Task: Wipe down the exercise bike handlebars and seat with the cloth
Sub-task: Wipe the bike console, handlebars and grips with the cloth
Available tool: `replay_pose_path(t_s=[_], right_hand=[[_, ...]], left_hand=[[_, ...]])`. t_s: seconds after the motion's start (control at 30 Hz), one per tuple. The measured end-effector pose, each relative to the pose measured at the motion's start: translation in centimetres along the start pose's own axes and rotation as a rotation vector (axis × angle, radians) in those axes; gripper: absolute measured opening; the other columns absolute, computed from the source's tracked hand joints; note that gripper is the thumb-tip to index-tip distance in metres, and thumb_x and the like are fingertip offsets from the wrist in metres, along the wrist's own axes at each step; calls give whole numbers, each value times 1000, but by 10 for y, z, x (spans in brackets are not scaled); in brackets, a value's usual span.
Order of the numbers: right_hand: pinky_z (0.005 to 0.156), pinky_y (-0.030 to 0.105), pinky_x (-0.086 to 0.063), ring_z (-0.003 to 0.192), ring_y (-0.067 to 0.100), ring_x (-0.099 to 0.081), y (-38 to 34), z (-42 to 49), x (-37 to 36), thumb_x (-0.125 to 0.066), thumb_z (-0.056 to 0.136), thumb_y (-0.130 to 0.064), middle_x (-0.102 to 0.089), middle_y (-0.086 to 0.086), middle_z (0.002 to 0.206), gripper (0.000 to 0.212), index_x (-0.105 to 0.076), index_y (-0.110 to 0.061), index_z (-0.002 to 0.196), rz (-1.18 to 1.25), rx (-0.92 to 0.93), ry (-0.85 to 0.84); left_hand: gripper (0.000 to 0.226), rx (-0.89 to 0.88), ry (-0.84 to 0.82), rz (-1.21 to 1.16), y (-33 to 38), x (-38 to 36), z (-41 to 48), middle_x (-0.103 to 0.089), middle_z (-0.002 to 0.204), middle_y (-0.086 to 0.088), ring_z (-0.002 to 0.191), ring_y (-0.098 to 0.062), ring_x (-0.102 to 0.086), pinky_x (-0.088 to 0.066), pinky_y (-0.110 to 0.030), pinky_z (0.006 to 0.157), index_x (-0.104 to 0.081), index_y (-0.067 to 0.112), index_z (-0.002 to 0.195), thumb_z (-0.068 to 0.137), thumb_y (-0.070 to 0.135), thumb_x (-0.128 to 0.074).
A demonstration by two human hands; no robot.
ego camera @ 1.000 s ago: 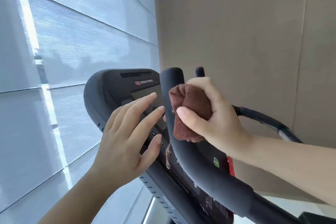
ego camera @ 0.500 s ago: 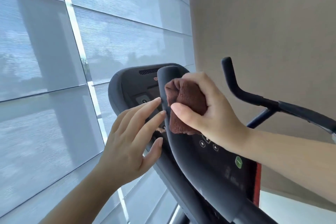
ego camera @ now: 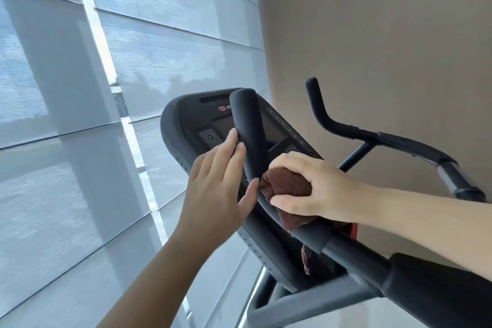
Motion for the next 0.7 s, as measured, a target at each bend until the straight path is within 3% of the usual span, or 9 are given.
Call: replay_pose_path(t_s=[0.17, 0.3, 0.37, 0.53, 0.7], right_hand=[[73, 4, -34, 82, -2, -49, -9, -7, -2, -65, 76, -40, -49, -8, 87, 24, -50, -46, 94, -43, -25, -49], [73, 6, -35, 83, 1, -49, -13, -22, 1, -61, 71, -47, -49, -8, 86, 25, -51, -41, 94, -64, 6, -151], [74, 9, -37, 84, 2, -51, -8, -27, 5, -61, 72, -47, -52, -9, 88, 23, -53, -41, 93, 3, -2, -144], [77, 14, -43, 83, 0, -57, 16, -15, 9, -61, 76, -44, -62, -12, 87, 19, -56, -34, 92, 312, -41, 50], [86, 25, -44, 91, 12, -57, 33, 37, 32, -61, 85, -32, -59, 5, 101, 15, -50, -35, 93, 433, 41, 374]], left_hand=[[54, 88, -107, -35, 3, 0, -7, -46, 136, -17, 115, -33, -51, -35, -35, 96, -51, -2, 125, 85, 34, -46], [57, 87, -167, -17, 8, 0, -12, -44, 136, -21, 117, -37, -50, -32, -40, 98, -50, -1, 127, 83, 32, -65], [57, 57, -193, 4, 13, 2, -11, -44, 134, -25, 115, -40, -50, -31, -40, 97, -53, -1, 124, 80, 32, -63], [61, 28, -283, 50, 17, 3, -15, -42, 135, -25, 114, -39, -51, -32, -40, 95, -56, 3, 121, 78, 46, -52], [60, 8, -275, 78, 26, 6, -15, -43, 134, -24, 110, -36, -55, -44, -42, 88, -47, 12, 119, 74, 48, -62]])
Point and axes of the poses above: each hand's wrist, its own z-axis towards the middle knuckle, its own x-axis out of the back of the hand, y = z × x, the point moved 6 cm from there along z, towards the middle knuckle
